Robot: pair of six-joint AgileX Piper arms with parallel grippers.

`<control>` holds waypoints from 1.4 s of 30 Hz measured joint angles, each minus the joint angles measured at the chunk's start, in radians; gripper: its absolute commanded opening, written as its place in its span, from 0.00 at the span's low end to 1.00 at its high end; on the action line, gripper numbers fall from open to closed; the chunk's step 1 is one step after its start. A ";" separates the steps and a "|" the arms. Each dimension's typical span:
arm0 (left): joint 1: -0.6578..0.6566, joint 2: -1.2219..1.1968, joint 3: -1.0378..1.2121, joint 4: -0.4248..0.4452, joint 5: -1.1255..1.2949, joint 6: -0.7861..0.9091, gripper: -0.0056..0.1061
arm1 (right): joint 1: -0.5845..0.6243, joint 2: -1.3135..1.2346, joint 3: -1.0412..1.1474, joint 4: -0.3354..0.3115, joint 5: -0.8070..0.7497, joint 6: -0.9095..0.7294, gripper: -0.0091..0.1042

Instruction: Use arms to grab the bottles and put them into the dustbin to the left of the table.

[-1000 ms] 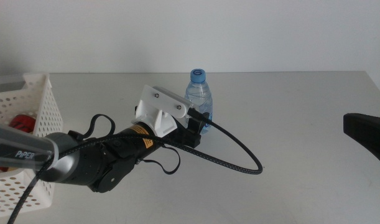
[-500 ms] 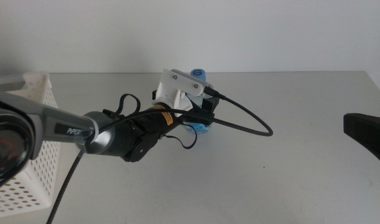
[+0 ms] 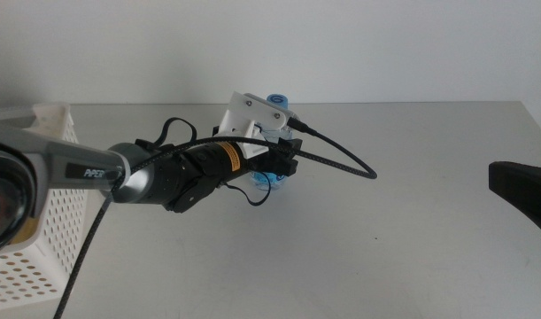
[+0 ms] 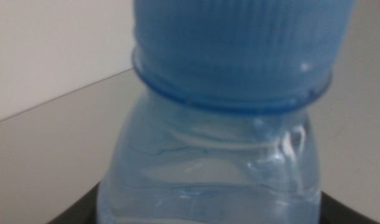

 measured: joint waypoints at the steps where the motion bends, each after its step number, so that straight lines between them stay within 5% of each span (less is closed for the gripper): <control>1: 0.004 -0.018 0.000 0.000 0.039 -0.001 0.08 | 0.000 0.000 0.000 0.000 0.000 0.000 0.74; 19: 0.096 -0.572 -0.068 -0.055 0.926 0.009 0.04 | 0.000 0.000 0.000 0.001 0.001 0.000 0.74; 29: 0.346 -0.643 -0.288 -0.227 1.530 0.373 0.04 | 0.000 0.000 0.000 0.000 0.003 0.000 0.74; 42: 0.610 -0.538 -0.299 -0.353 1.641 0.477 0.04 | 0.000 0.000 0.000 0.000 0.003 0.000 0.74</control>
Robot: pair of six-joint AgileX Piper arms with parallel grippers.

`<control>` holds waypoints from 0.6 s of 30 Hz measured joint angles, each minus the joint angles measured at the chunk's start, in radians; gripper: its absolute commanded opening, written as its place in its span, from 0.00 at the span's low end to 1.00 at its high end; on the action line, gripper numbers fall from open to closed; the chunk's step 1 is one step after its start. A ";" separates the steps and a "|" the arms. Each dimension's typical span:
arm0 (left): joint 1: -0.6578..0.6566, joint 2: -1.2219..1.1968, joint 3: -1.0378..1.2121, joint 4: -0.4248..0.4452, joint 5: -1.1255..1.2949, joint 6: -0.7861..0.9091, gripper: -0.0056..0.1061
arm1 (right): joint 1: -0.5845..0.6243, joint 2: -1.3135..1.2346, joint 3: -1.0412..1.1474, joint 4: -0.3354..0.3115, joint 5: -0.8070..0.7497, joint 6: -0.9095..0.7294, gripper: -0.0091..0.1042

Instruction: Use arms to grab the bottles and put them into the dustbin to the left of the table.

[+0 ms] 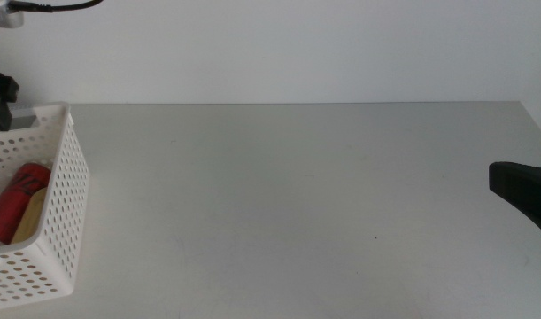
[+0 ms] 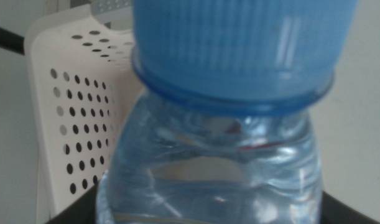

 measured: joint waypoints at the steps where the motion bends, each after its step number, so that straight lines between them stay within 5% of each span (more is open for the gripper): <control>1: 0.010 0.008 0.000 -0.002 0.002 0.003 0.04 | 0.000 0.000 0.000 0.000 0.000 0.000 0.74; 10: 0.047 0.137 -0.001 -0.002 0.001 0.023 0.17 | 0.000 0.000 0.000 0.000 0.000 0.000 0.74; 15: 0.047 0.206 -0.001 -0.030 -0.012 0.029 0.49 | 0.000 0.000 0.000 0.000 0.000 0.000 0.74; 18: 0.047 0.221 -0.001 -0.043 -0.019 0.029 0.76 | 0.000 0.000 0.000 0.000 0.000 0.000 0.74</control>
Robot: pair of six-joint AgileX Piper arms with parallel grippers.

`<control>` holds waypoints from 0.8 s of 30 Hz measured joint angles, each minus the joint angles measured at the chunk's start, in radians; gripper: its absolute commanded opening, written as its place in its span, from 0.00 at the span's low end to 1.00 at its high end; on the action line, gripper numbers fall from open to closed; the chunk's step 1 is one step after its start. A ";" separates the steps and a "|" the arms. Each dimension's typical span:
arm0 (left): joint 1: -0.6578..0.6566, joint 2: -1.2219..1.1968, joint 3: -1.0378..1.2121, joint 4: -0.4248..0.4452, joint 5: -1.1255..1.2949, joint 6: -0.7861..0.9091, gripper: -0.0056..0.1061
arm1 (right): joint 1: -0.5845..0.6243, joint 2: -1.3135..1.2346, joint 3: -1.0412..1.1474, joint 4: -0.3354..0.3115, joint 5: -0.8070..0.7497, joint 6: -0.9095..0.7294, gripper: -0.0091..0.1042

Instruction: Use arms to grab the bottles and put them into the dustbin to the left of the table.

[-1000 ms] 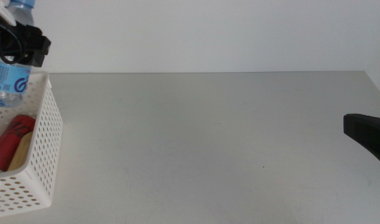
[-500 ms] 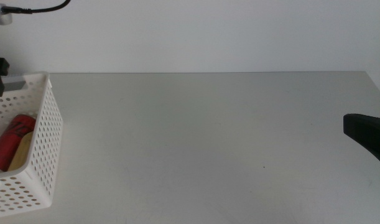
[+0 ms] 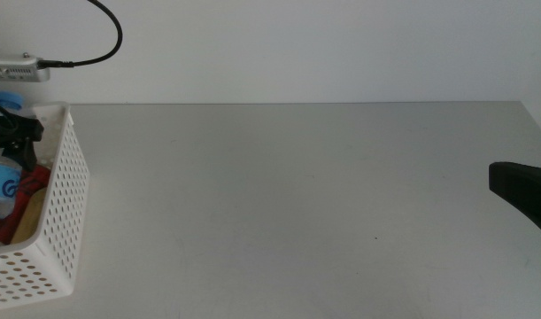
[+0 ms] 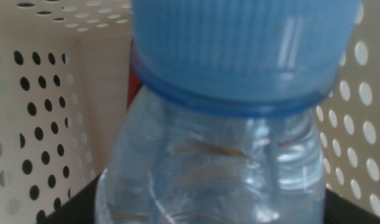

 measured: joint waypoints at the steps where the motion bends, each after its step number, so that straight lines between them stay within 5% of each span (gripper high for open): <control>1: 0.000 0.001 0.000 0.000 -0.001 0.000 0.83 | 0.000 0.000 0.000 0.000 0.000 0.000 0.74; 2: 0.000 0.002 0.000 0.000 -0.001 0.000 0.89 | 0.000 0.000 0.000 0.000 0.000 0.000 0.74; 24: 0.000 -0.230 -0.010 -0.131 0.117 -0.015 0.89 | 0.000 0.000 0.000 0.000 0.000 0.000 0.74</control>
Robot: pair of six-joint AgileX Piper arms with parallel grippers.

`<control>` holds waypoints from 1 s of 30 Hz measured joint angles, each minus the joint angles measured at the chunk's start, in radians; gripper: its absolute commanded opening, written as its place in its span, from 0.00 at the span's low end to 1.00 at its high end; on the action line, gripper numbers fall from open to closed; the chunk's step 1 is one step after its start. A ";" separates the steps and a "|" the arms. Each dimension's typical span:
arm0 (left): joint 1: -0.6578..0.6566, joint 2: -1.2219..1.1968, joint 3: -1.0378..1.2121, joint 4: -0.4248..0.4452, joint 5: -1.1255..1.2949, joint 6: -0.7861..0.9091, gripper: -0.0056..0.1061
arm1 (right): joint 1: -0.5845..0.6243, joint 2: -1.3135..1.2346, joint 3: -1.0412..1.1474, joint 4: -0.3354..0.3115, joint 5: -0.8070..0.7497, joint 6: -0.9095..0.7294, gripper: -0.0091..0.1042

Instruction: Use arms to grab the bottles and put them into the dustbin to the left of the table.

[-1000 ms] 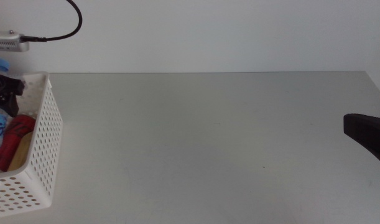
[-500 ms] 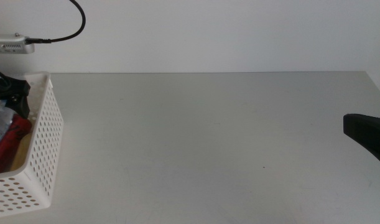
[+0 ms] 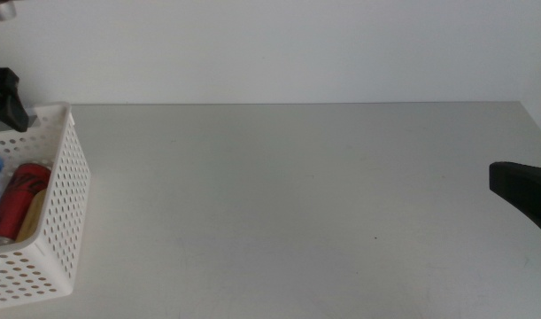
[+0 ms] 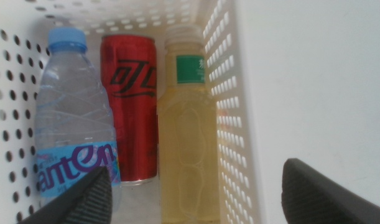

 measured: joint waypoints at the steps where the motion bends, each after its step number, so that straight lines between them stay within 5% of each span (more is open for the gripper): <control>1: 0.000 -0.025 0.000 -0.005 0.001 0.000 0.89 | 0.000 0.000 0.000 0.000 0.000 0.000 0.74; 10: -0.004 -0.268 0.000 -0.031 0.038 0.011 0.89 | 0.000 0.000 0.000 0.000 0.000 0.000 0.74; 14: -0.111 -0.385 0.004 -0.018 0.020 0.027 0.89 | 0.000 0.000 0.000 0.000 0.000 0.000 0.74; 22: -0.476 -0.612 0.165 0.304 -0.209 -0.238 0.89 | 0.000 0.000 0.000 -0.002 0.000 0.000 0.74; 30: -0.492 -0.661 0.185 0.388 -0.263 -0.319 0.89 | 0.000 0.000 0.000 -0.002 0.000 0.000 0.74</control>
